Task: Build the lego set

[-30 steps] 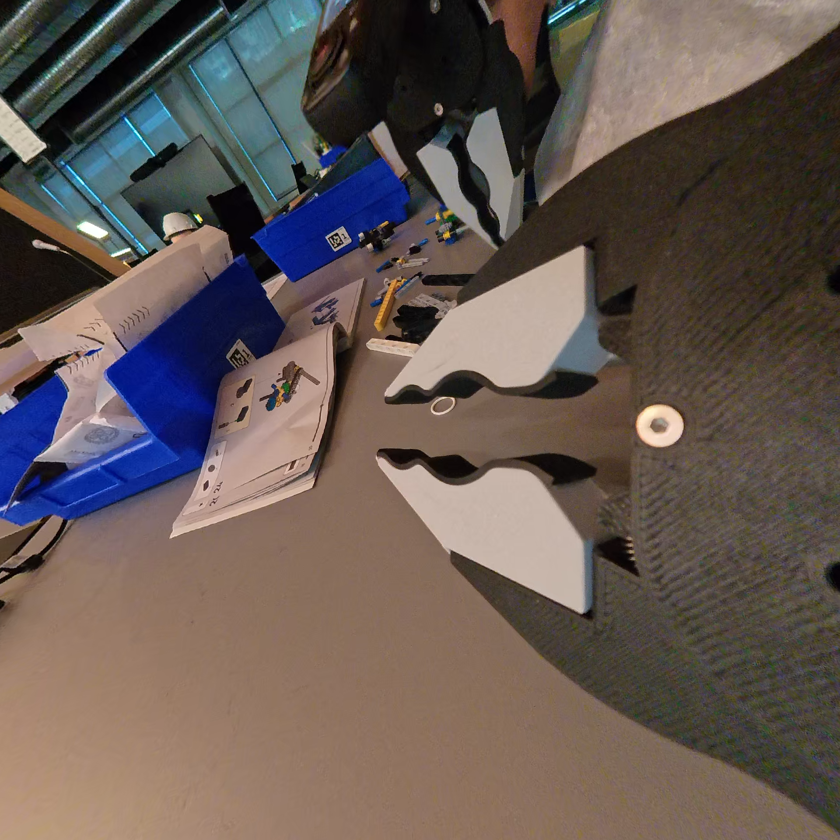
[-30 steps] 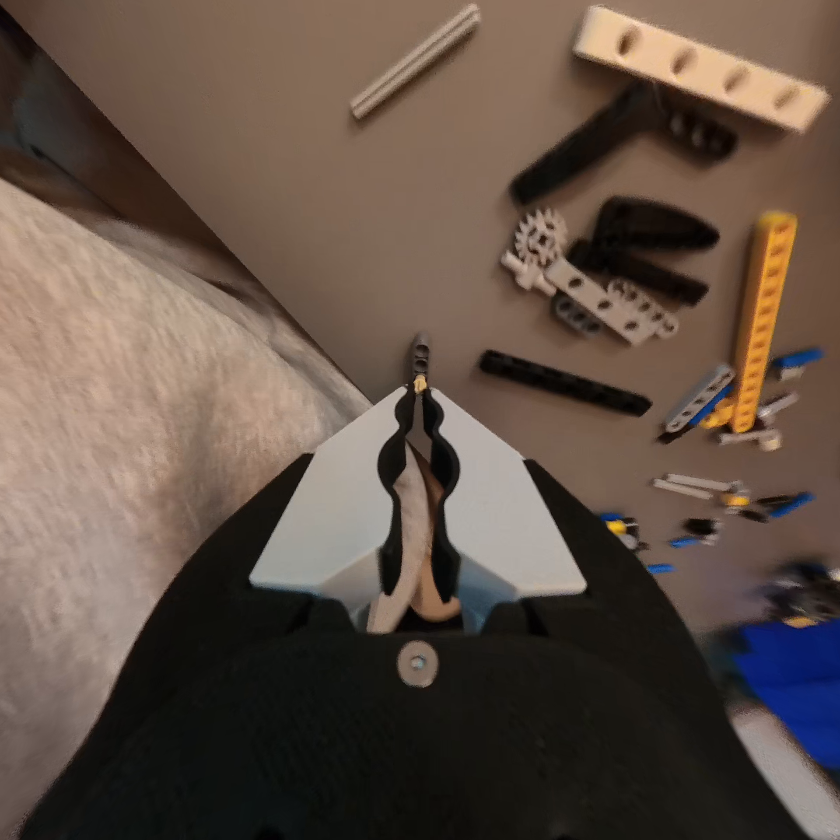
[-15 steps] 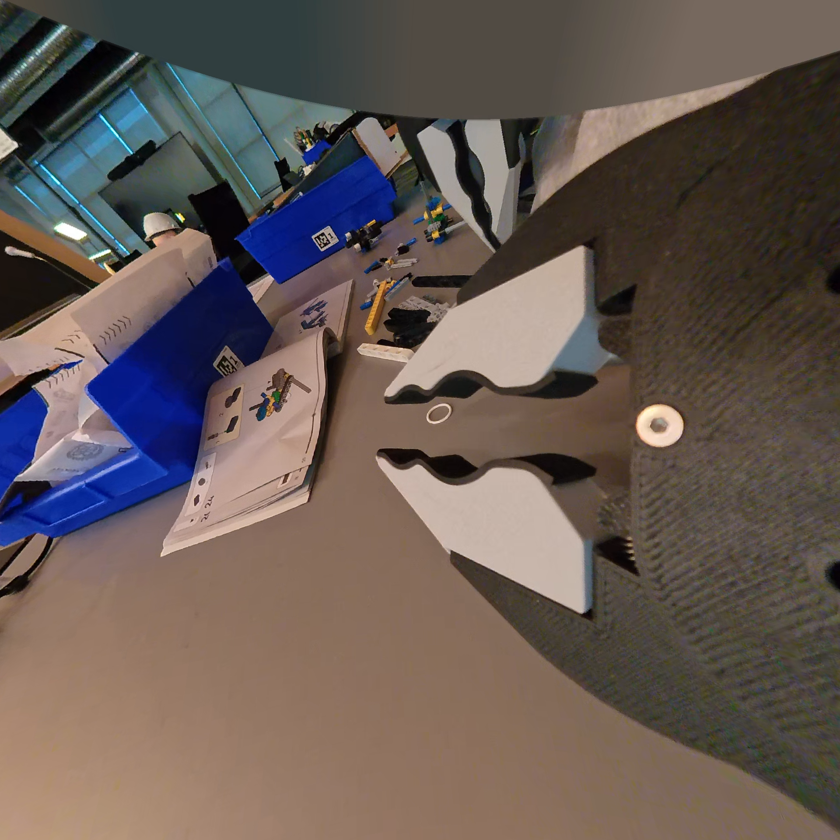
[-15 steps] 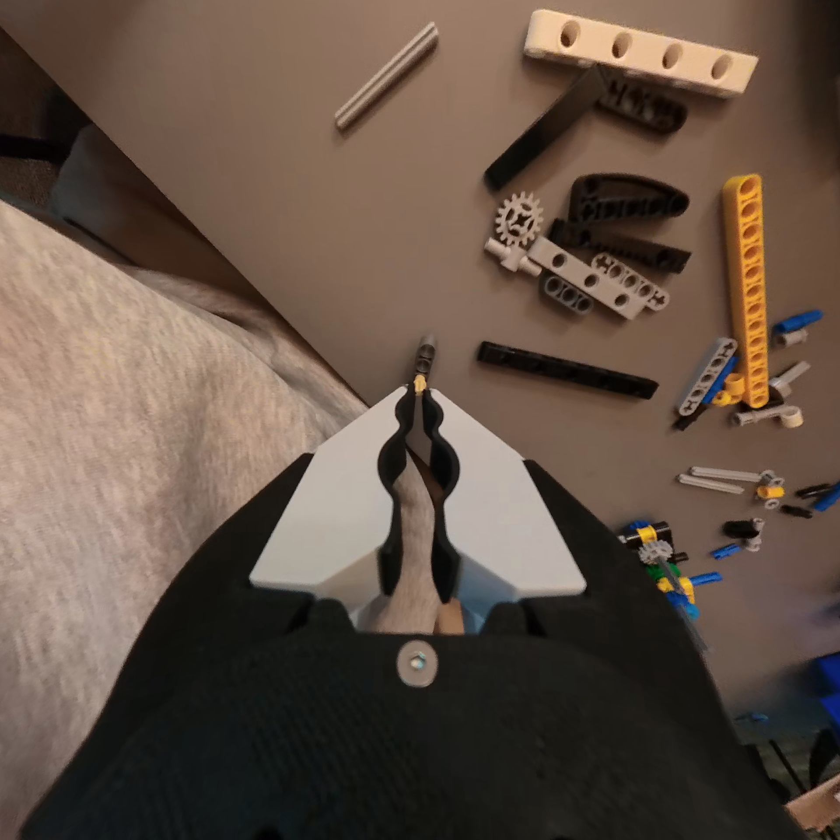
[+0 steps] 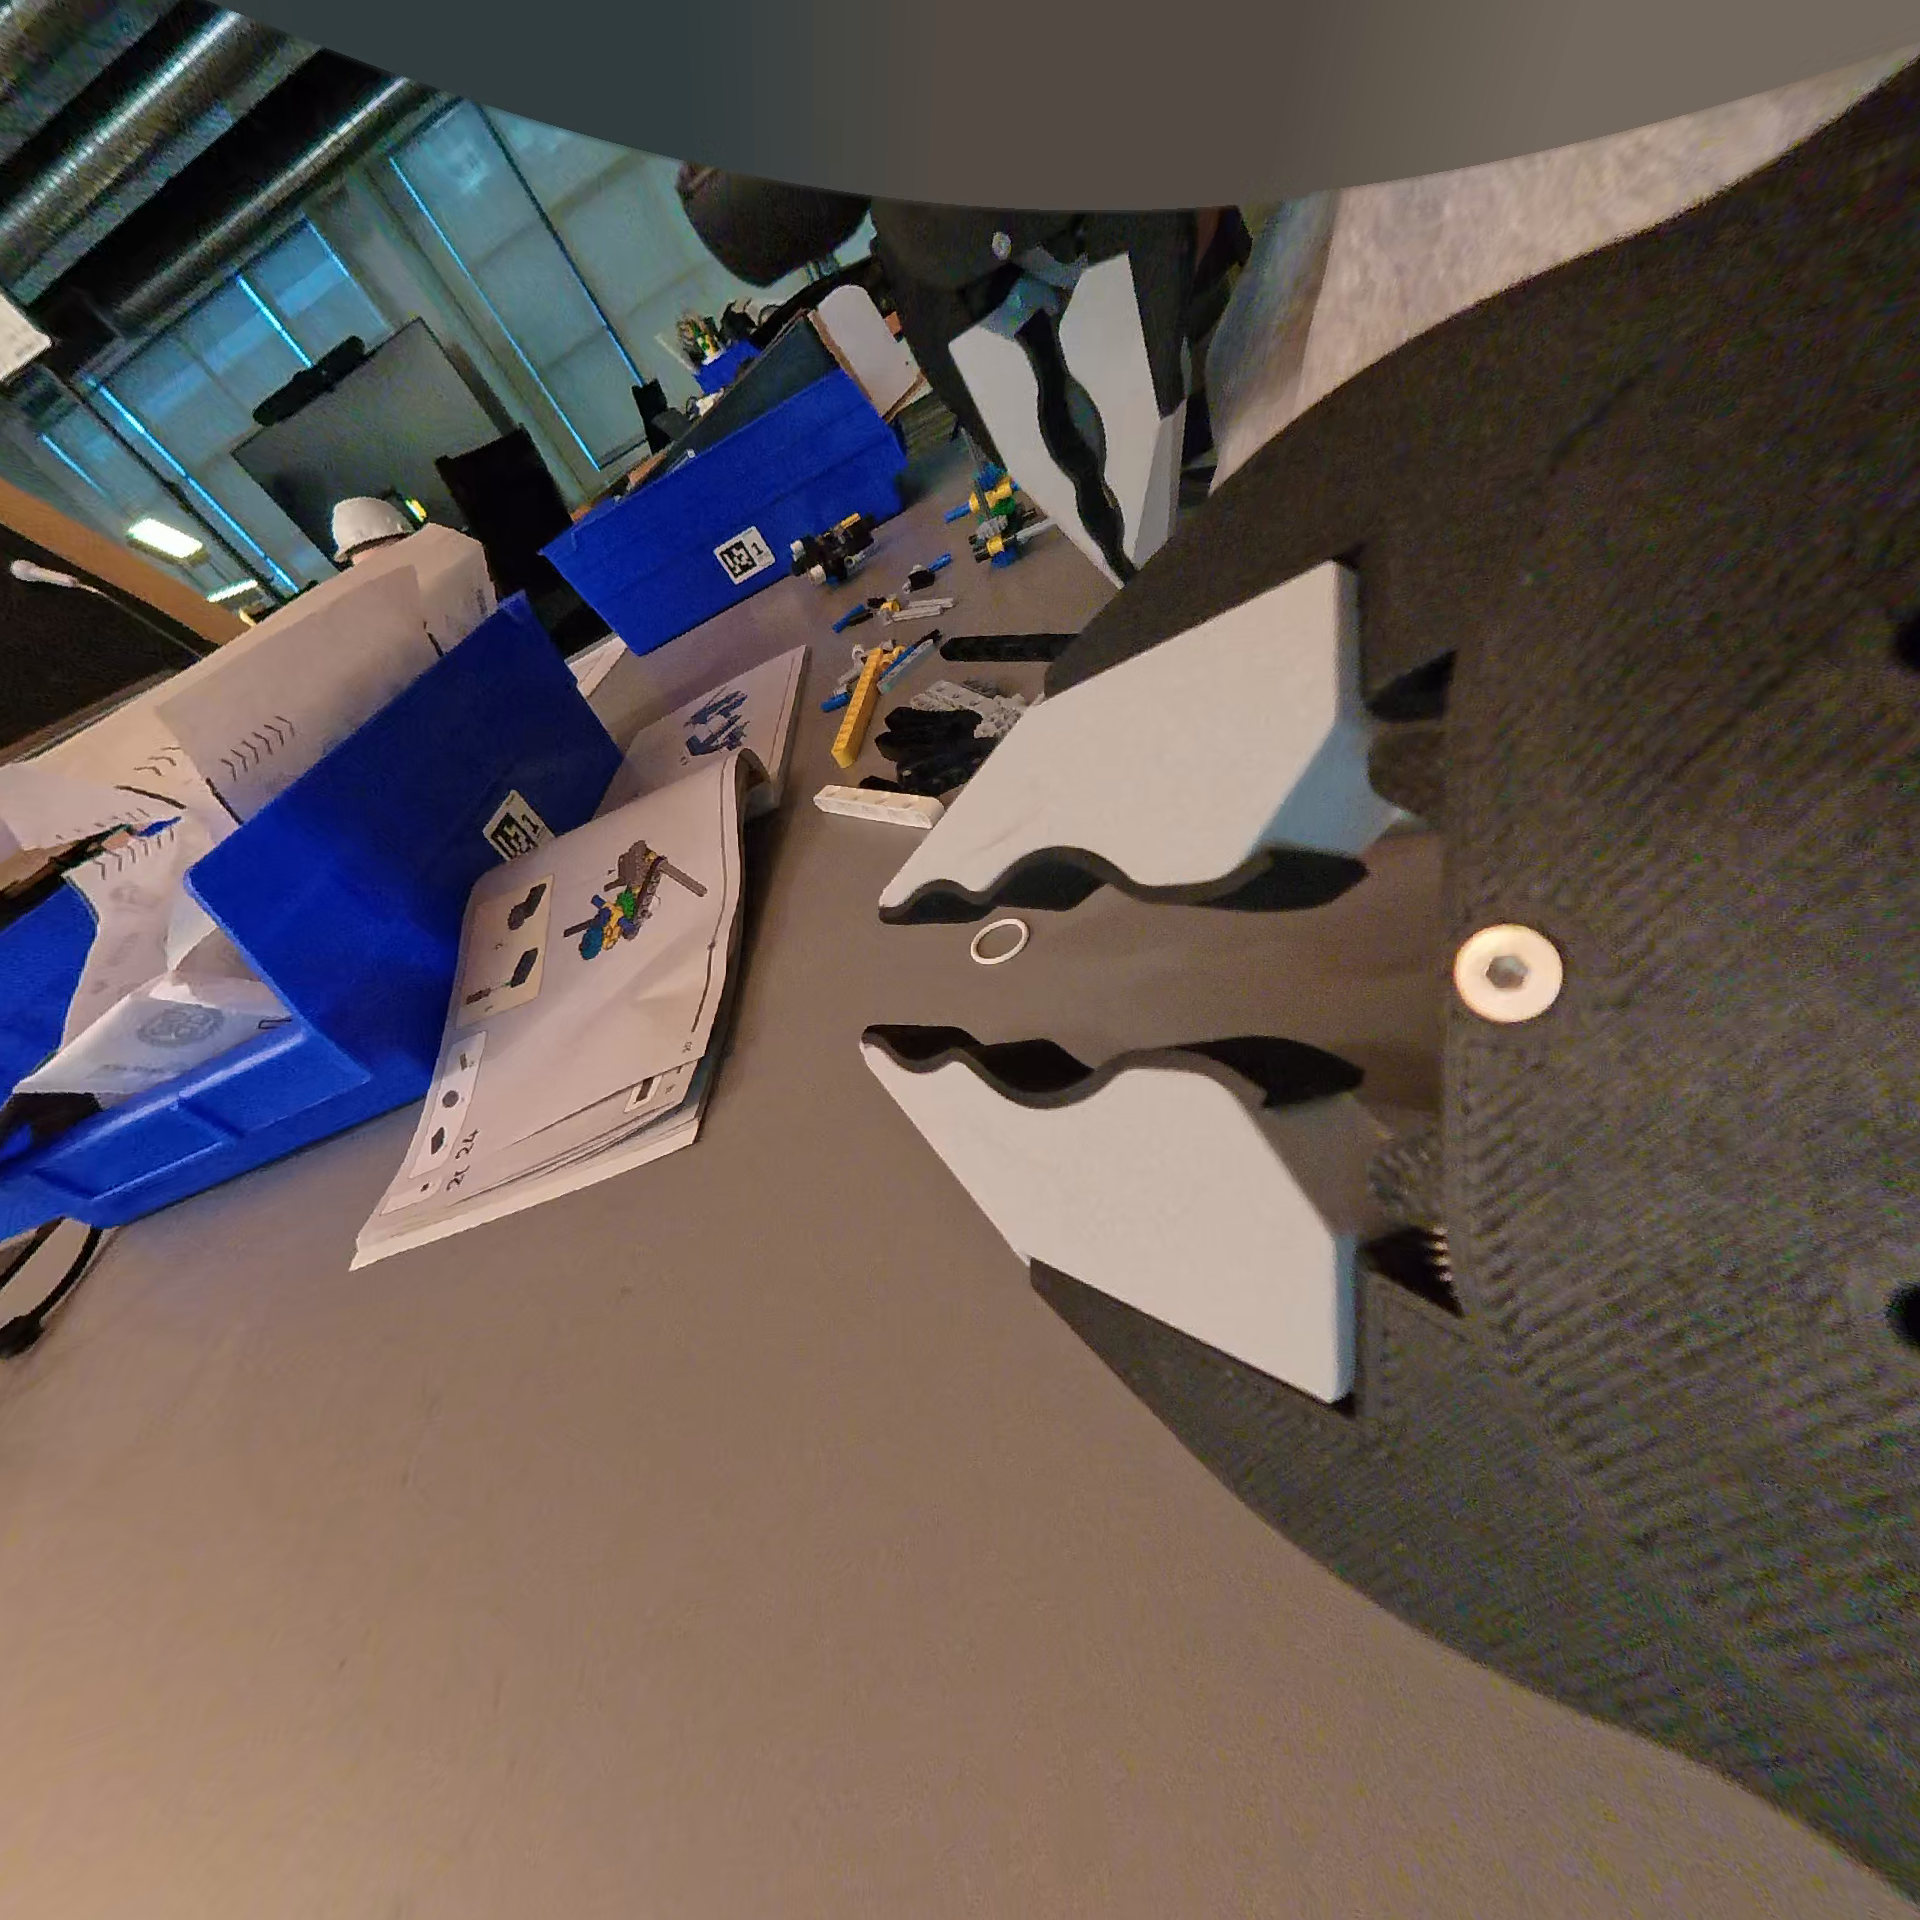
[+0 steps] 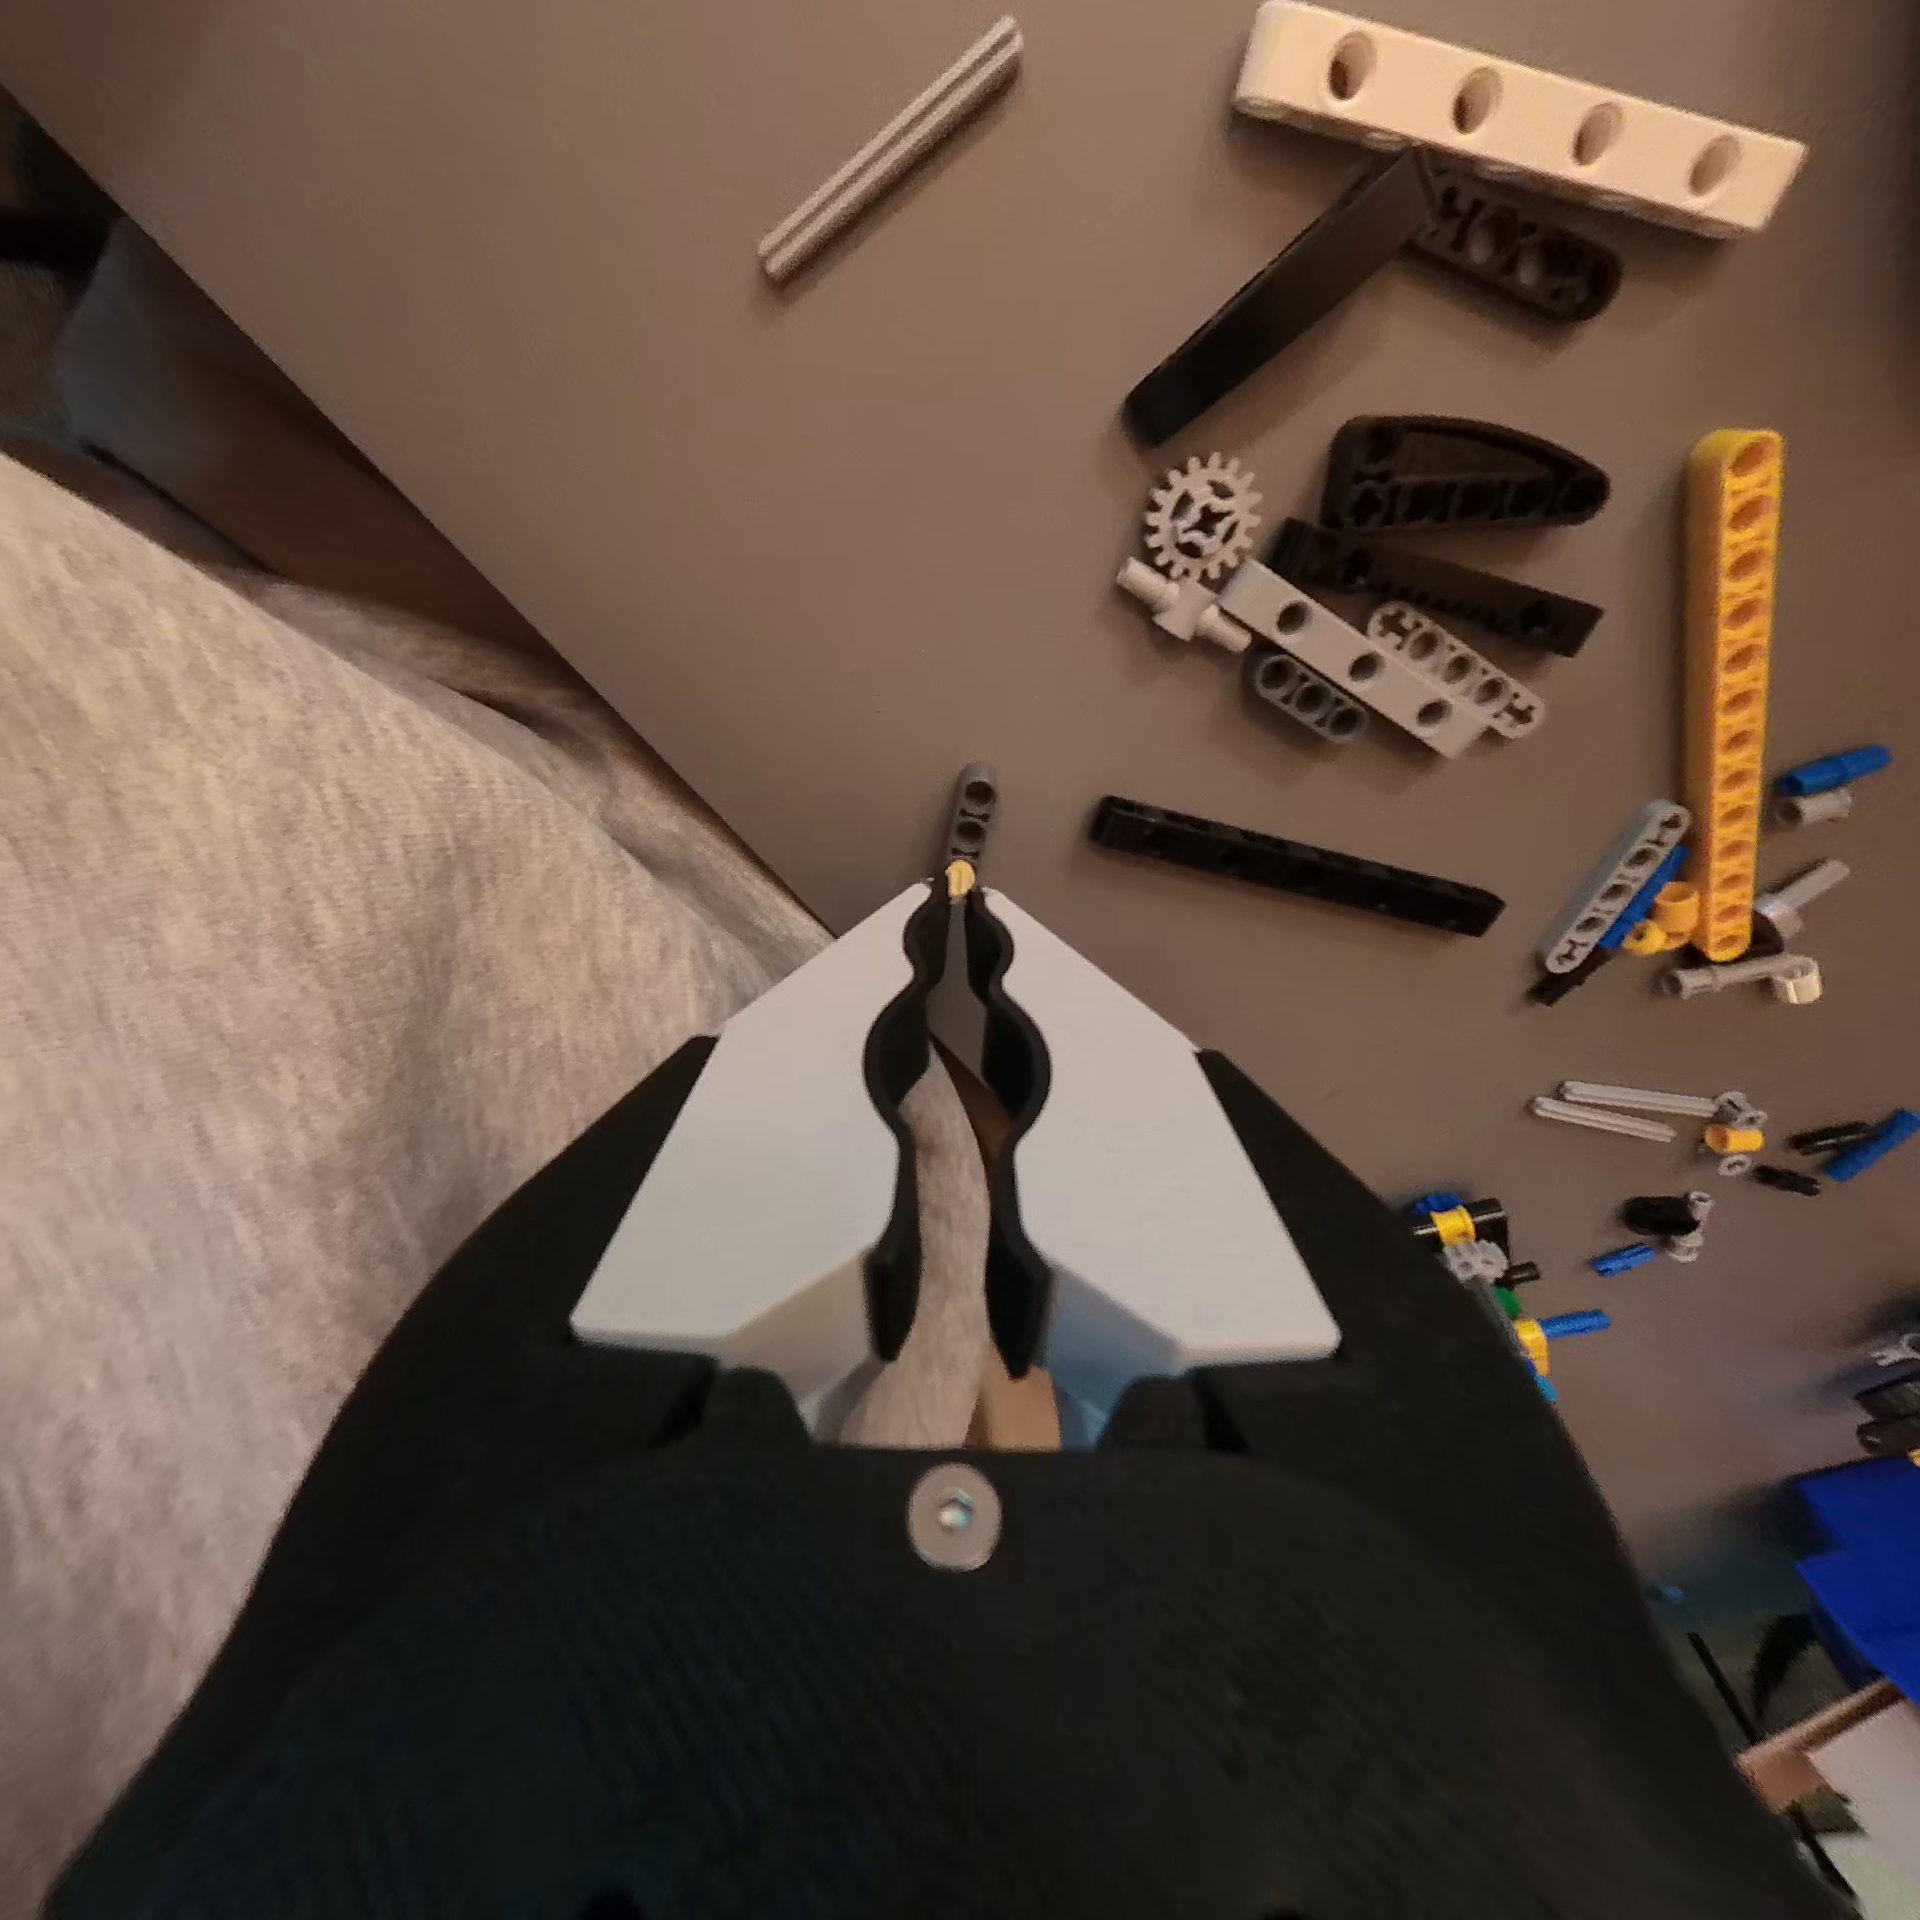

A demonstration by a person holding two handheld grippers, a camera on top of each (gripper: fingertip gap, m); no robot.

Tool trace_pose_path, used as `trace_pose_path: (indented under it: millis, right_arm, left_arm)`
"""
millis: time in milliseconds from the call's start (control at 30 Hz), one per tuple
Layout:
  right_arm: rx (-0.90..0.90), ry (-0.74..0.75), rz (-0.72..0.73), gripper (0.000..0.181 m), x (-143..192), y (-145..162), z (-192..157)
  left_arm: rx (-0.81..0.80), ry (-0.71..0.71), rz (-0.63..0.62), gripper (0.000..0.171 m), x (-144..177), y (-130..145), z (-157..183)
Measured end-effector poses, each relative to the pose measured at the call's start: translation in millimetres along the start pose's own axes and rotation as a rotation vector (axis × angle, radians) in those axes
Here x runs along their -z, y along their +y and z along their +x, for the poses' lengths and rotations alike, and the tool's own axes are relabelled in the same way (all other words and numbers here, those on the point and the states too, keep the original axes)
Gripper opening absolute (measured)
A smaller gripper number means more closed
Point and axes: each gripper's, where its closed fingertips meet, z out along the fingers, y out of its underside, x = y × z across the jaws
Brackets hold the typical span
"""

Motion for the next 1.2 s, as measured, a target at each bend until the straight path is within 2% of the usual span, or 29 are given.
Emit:
trace_pose_path:
  millis: [200, 400, 533, 733, 933, 1100, 1200]
  right_arm:
    - [0.027, -0.005, -0.03, 0.002, -3, -1, 3]
    - [0.039, 0.015, 0.014, 0.003, -3, -2, 5]
    - [0.059, 0.041, 0.03, 0.023, -6, 5, 6]
    - [0.043, 0.094, 0.249, 0.034, 10, 0, 14]
    - [-0.014, 0.072, 0.529, 0.039, 19, -8, 13]
    - [0.028, 0.092, 0.63, 0.037, 3, -9, 7]
    - [0.047, 0.055, 0.674, 0.035, -4, -12, 0]
  left_arm:
    - [0.002, 0.001, 0.0, 0.017, 0, 0, 0]
    - [-0.015, 0.022, 0.005, 0.019, 0, -1, 7]
    - [-0.052, 0.023, -0.001, 0.02, -1, 0, 14]
    - [-0.15, 0.016, -0.028, 0.021, -8, 6, 29]
    - [-0.262, 0.024, -0.071, 0.021, -21, 19, 47]
    - [-0.187, 0.166, -0.069, 0.021, -30, 27, 72]
    - [-0.15, 0.216, -0.057, 0.019, -36, 30, 78]
